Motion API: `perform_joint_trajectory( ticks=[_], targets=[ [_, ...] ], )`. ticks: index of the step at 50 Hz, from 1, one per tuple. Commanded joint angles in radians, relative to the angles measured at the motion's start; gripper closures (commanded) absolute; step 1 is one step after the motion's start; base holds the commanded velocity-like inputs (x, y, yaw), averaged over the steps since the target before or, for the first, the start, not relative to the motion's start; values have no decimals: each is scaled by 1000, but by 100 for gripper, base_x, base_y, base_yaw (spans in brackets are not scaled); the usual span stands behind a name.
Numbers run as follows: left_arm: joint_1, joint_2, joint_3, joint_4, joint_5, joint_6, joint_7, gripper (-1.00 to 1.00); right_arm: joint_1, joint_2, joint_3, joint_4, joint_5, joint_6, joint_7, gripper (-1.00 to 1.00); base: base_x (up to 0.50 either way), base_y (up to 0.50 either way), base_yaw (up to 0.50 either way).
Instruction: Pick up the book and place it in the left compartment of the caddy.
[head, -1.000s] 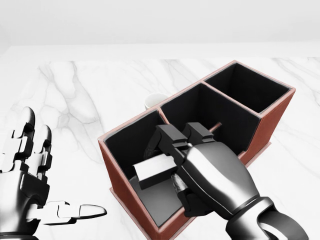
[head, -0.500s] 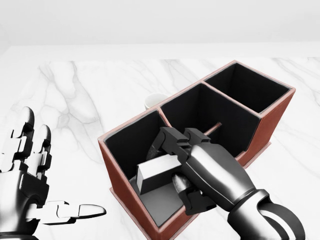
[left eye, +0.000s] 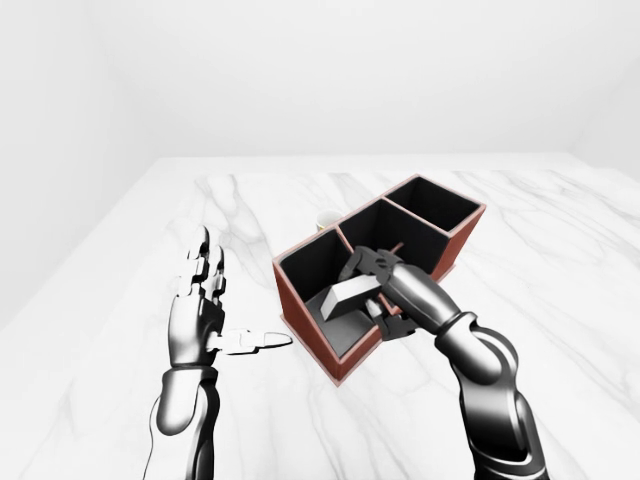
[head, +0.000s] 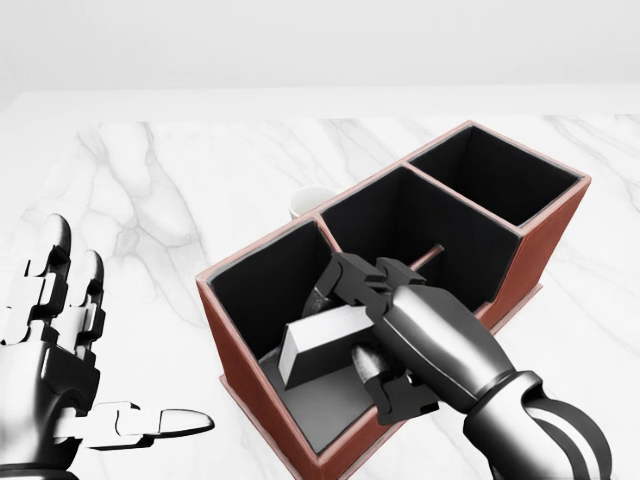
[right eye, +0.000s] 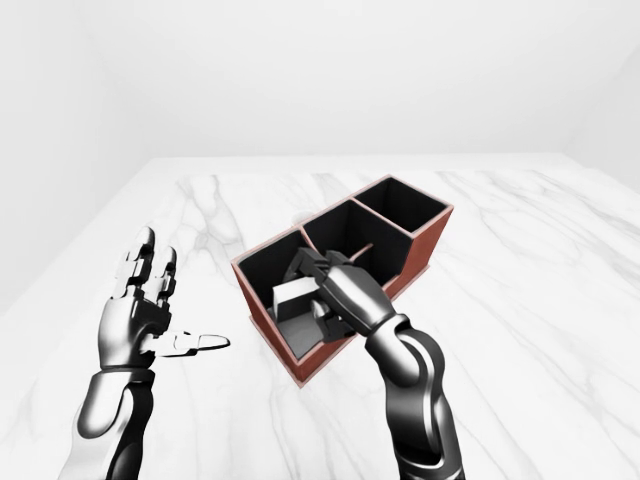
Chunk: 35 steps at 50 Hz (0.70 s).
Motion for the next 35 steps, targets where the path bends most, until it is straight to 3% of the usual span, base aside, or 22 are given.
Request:
perform_joint_trajectory(
  ticks=[1,35],
  targets=[
    [-1,0,0,3,1,0,0,-100,-8,-1,-26,47,98,0,-9,100,0,0,0],
    [3,-1,-5,3,3,0,1,-100,-13,-3,-10,124,84,0,-40,100,0,0,0]
  ],
)
